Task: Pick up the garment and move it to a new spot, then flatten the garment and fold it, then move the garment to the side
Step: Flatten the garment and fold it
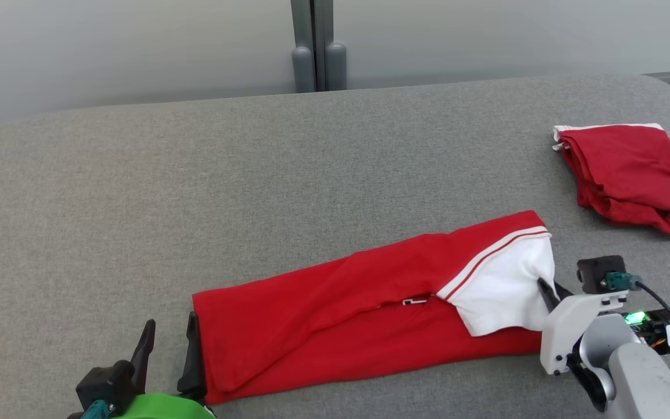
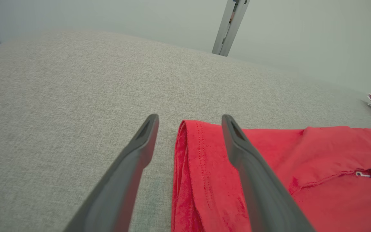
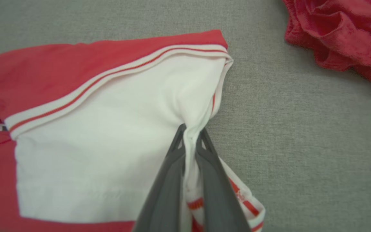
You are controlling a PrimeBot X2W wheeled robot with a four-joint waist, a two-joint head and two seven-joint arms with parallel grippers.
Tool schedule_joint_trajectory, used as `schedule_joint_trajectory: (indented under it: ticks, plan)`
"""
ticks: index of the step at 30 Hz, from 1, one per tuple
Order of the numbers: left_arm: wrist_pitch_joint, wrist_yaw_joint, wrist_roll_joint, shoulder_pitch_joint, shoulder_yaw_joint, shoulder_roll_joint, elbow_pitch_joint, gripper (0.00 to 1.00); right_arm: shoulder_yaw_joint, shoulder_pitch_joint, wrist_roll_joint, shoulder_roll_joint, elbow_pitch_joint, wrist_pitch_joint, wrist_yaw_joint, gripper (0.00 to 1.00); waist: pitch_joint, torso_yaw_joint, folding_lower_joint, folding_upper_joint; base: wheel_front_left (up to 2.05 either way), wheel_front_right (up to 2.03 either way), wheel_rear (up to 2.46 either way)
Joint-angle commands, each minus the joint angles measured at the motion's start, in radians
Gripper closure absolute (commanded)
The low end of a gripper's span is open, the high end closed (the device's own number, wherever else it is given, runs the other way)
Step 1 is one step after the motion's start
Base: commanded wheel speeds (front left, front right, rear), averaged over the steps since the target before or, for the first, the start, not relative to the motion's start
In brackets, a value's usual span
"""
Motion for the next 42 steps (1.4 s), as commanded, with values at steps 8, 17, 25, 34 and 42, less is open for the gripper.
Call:
schedule_joint_trajectory:
  ticks: [8,17,25,34,42]
  plan:
    - [-0.005,-0.013,0.026,-0.007,0.018,-0.018,0.008,0.0,-0.107,0.02,-0.01,-0.073,-0.073,-0.002,-0.002,1.0,-0.006,-0.038,0.0,0.0,0.0,0.0,0.0]
    - [-0.005,-0.028,0.039,-0.017,0.032,-0.026,0.021,0.0,-0.114,0.059,0.006,-0.041,-0.188,0.01,-0.002,1.0,0.002,-0.059,0.0,0.0,0.0,0.0,0.0]
    - [-0.005,-0.037,0.05,-0.026,0.036,-0.033,0.035,0.0,0.008,0.05,0.024,-0.009,-0.302,0.014,-0.002,1.0,-0.005,-0.043,0.0,0.0,0.0,0.0,0.0]
    - [-0.005,-0.045,0.058,-0.023,0.047,-0.046,0.039,0.0,0.266,0.014,0.082,0.042,-0.36,0.03,-0.002,1.0,-0.019,-0.011,0.0,0.0,0.0,0.0,0.0]
    - [-0.005,-0.056,0.064,-0.039,0.05,-0.057,0.049,0.0,0.484,-0.043,0.161,0.06,-0.278,0.013,-0.001,1.0,-0.016,0.025,0.0,0.0,0.0,0.0,0.0]
